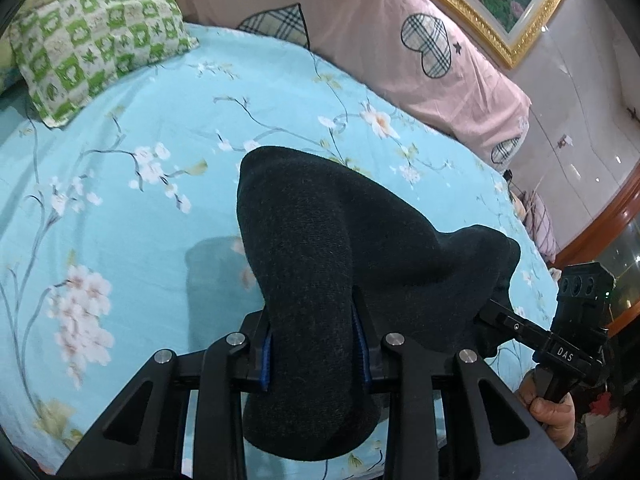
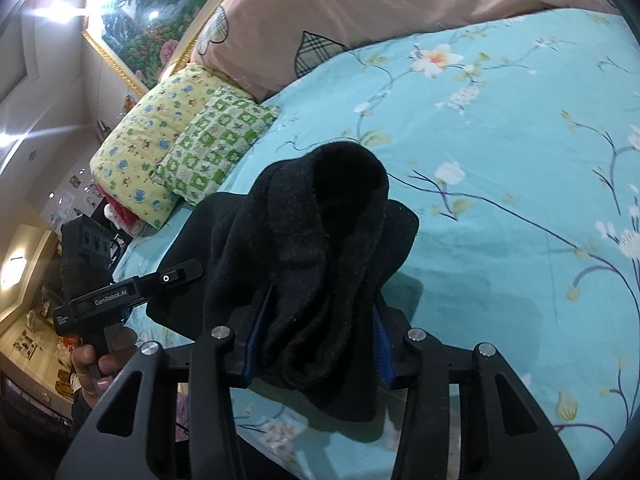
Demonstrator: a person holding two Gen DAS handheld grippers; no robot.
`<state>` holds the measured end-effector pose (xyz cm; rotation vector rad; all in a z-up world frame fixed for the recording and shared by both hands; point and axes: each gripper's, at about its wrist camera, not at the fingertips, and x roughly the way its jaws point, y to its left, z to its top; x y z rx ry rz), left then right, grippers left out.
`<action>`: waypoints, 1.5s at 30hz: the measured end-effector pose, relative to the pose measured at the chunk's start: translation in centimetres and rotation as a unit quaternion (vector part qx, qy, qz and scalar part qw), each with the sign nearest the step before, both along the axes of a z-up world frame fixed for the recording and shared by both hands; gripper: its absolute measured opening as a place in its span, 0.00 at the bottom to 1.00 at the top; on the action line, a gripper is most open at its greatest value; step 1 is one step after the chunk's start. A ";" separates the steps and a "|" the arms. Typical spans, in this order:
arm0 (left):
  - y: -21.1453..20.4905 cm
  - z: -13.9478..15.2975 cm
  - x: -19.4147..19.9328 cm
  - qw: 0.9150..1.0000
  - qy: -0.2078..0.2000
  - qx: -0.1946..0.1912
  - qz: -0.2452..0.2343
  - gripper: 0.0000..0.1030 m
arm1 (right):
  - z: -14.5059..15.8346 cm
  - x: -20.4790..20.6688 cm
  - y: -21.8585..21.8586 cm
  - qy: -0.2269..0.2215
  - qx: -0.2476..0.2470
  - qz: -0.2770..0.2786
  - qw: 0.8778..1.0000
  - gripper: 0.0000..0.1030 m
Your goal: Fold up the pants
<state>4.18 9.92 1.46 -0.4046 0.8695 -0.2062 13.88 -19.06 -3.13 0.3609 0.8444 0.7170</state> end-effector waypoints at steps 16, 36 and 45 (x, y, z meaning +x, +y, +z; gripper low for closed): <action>6.3 2.2 2.6 0.996 -0.025 0.024 0.078 0.30 | 3.1 5.7 7.1 -0.044 -0.026 0.062 0.997 0.45; 13.2 0.1 11.1 0.989 -0.006 0.064 0.132 0.30 | 2.5 15.8 16.8 -0.059 -0.064 0.114 0.990 0.45; 14.0 -2.9 11.0 0.989 0.011 0.059 0.134 0.45 | -0.6 17.3 16.8 -0.037 -0.083 0.100 0.991 0.62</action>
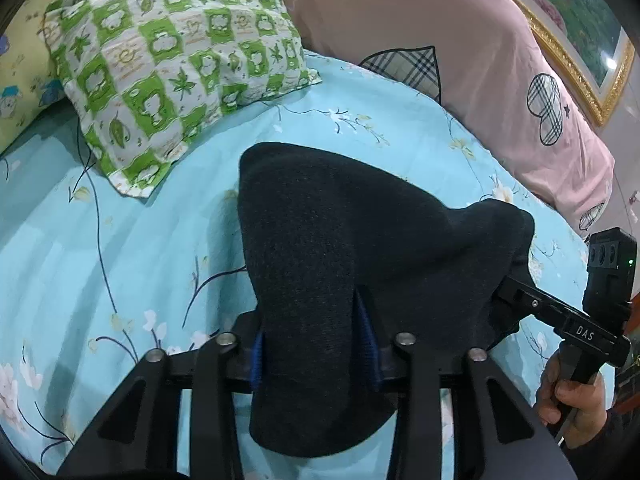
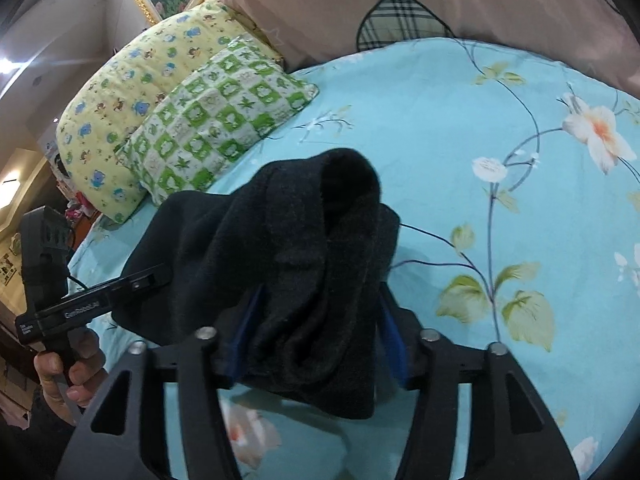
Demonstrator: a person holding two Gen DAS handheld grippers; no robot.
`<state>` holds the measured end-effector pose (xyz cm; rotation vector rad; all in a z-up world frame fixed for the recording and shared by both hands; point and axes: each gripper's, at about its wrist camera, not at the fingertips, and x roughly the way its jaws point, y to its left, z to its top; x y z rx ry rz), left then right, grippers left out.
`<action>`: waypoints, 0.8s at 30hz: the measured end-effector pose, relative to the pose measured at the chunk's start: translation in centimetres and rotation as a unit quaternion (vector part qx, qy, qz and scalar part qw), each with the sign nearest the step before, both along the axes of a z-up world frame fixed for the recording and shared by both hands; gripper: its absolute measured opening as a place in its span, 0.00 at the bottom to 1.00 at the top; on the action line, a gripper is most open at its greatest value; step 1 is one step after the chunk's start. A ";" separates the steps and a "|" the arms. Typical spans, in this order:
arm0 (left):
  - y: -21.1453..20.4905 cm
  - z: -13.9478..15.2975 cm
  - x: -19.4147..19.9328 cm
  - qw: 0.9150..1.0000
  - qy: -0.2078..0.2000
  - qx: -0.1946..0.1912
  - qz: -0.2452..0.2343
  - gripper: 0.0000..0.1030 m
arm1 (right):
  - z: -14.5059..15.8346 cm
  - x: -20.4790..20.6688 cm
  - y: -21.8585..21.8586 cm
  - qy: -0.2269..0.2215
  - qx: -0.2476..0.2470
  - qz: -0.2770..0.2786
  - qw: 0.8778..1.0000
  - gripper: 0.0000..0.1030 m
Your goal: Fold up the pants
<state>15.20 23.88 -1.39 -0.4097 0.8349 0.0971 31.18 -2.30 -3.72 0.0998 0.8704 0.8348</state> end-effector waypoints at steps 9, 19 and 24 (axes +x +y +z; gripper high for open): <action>0.4 -0.1 -2.0 1.000 0.002 0.007 0.009 0.60 | -0.6 0.0 -1.4 0.011 0.010 -0.013 1.000 0.71; -1.6 0.7 -4.9 0.999 0.000 0.050 0.007 0.65 | 0.7 -2.3 -1.9 -0.043 -0.030 -0.024 0.998 0.73; -2.5 1.0 -6.8 0.998 0.001 0.061 0.004 0.70 | 1.4 -3.9 -1.7 -0.058 -0.034 -0.008 0.998 0.73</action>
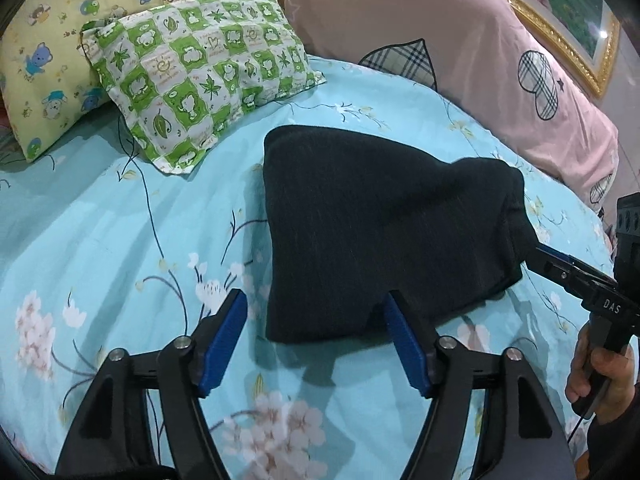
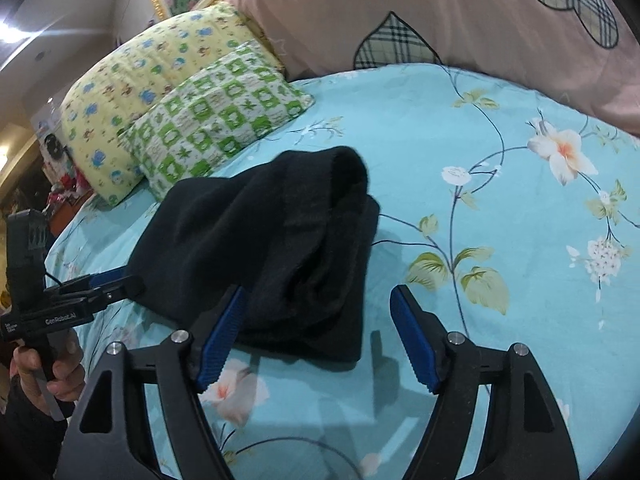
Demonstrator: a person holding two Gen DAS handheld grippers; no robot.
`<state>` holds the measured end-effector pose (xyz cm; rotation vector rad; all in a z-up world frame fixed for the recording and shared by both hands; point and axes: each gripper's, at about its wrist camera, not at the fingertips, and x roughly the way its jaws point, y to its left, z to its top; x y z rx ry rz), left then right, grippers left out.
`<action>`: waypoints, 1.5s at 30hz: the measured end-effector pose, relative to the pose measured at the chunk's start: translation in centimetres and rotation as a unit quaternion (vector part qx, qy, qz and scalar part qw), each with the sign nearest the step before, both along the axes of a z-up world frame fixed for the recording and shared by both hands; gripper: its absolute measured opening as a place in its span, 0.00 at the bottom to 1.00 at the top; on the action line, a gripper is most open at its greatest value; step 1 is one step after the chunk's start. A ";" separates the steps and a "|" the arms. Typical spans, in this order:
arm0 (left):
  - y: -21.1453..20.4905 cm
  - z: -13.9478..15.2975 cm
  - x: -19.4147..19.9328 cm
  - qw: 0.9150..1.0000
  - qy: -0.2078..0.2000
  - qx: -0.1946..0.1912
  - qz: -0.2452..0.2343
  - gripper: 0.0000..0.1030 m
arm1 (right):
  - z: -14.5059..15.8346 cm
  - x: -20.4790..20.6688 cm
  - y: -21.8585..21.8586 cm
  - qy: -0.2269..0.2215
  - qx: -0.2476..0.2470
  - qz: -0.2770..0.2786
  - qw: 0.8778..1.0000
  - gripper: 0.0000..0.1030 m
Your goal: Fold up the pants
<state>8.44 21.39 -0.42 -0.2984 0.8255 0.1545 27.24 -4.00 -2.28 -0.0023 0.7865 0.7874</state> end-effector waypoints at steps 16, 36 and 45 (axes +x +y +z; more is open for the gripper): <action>-2.3 -0.2 -2.8 0.998 -0.003 0.062 0.012 0.78 | 0.5 -5.9 1.9 -0.057 -0.029 0.047 0.997 0.90; -3.5 -1.7 -2.7 0.995 0.014 0.093 0.016 0.82 | -1.6 -7.2 3.3 -0.068 -0.057 0.064 0.994 0.91; -3.2 -1.9 -2.6 0.995 0.013 0.093 0.022 0.82 | -2.2 -7.0 3.4 -0.061 -0.055 0.056 0.995 0.91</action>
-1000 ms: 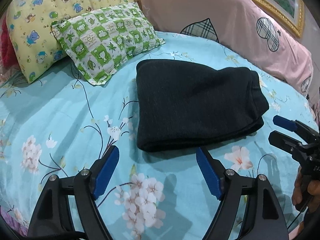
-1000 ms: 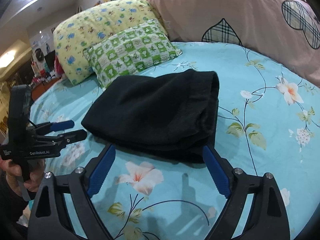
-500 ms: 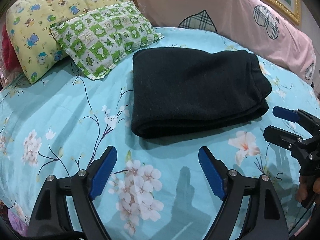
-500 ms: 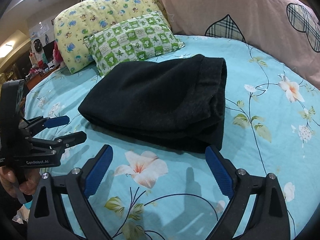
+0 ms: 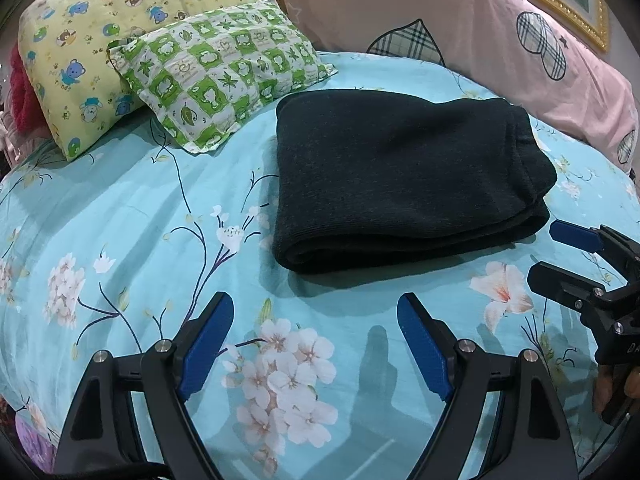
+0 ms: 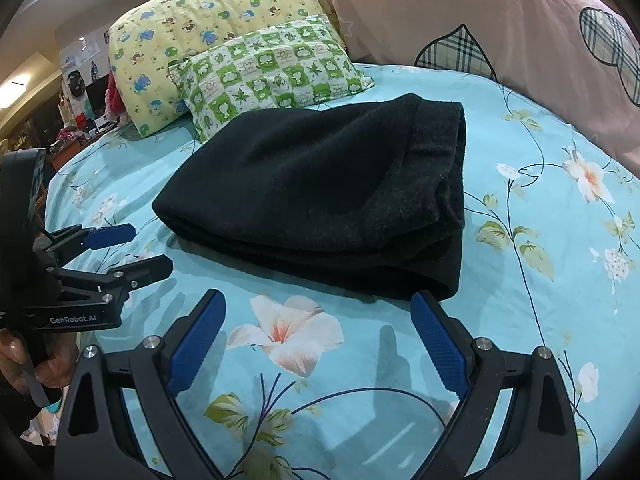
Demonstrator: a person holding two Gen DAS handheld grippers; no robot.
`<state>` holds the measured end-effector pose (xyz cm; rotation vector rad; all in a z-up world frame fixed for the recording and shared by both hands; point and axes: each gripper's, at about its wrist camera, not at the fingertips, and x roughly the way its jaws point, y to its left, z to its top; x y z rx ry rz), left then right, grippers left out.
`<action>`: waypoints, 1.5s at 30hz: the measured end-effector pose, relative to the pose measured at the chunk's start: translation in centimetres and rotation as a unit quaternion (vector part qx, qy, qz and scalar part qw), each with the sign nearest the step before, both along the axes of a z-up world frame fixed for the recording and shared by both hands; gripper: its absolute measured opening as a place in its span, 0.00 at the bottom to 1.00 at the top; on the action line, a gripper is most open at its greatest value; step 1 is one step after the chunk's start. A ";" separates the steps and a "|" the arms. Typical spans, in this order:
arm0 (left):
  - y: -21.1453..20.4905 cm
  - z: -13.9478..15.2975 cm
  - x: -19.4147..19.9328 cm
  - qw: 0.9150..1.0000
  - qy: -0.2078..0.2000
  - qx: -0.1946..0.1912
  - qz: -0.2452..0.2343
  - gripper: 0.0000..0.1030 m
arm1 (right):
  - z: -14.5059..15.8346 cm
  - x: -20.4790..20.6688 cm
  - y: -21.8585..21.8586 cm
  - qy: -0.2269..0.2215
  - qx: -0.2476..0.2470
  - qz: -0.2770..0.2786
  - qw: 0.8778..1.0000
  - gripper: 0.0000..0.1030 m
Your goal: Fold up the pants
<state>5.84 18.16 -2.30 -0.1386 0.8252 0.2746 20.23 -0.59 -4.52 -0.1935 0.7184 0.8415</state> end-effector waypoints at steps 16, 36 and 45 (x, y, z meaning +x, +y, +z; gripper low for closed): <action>-0.1 0.0 0.3 1.000 -0.004 0.006 0.001 0.82 | 0.0 0.1 0.0 -0.006 0.005 -0.006 1.000 0.92; -0.4 0.8 -0.1 1.000 -0.015 0.016 0.003 0.82 | 0.4 -0.2 0.0 -0.012 0.018 -0.005 1.000 0.92; -0.8 1.0 -0.2 1.000 -0.018 0.023 0.001 0.82 | 0.5 -0.3 0.0 -0.014 0.020 -0.004 1.000 0.92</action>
